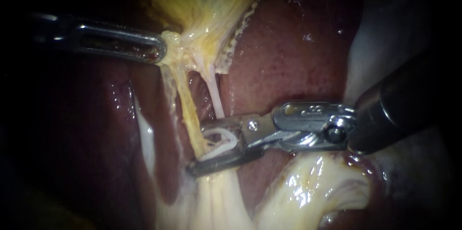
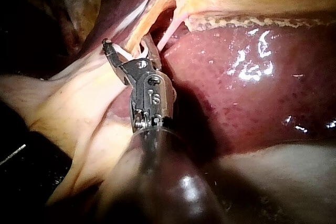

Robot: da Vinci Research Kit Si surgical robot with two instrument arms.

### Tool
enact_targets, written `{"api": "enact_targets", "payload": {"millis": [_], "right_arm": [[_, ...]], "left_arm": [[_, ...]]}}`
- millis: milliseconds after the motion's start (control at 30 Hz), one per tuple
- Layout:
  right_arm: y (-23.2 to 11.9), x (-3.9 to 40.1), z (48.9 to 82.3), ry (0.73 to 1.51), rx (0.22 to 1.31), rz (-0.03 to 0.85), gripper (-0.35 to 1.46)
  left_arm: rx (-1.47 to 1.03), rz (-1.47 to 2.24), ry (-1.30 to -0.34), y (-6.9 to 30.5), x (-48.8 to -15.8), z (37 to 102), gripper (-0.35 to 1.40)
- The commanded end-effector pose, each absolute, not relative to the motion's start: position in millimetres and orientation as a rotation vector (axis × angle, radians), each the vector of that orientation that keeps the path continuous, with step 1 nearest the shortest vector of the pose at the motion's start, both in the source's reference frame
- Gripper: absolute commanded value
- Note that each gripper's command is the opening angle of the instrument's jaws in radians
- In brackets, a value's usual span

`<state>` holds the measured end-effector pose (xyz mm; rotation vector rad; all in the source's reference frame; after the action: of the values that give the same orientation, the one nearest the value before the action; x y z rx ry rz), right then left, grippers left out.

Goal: Clipping first clip left tube

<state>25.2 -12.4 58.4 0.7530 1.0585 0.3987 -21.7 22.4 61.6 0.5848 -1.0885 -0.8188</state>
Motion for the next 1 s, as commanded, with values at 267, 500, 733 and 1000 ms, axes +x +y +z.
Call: {"api": "enact_targets", "payload": {"millis": [267, 500, 733, 1000], "right_arm": [[-12.7, 25.1, 58.2, 1.161, 0.890, 0.418, 0.50], [-13.2, 25.6, 59.1, 1.264, 1.096, 0.269, 0.44], [-14.0, 26.7, 60.7, 1.304, 1.129, 0.212, 0.44], [-14.0, 26.9, 61.2, 1.303, 1.131, 0.206, 0.43]], "left_arm": [[0.583, -0.819, -1.088, 22.3, -21.8, 61.7, -0.35], [0.583, -0.819, -1.088, 22.3, -21.9, 61.8, -0.35], [0.582, -0.820, -1.088, 22.3, -22.0, 61.8, -0.35], [0.582, -0.820, -1.088, 22.4, -22.1, 61.8, -0.35]]}}
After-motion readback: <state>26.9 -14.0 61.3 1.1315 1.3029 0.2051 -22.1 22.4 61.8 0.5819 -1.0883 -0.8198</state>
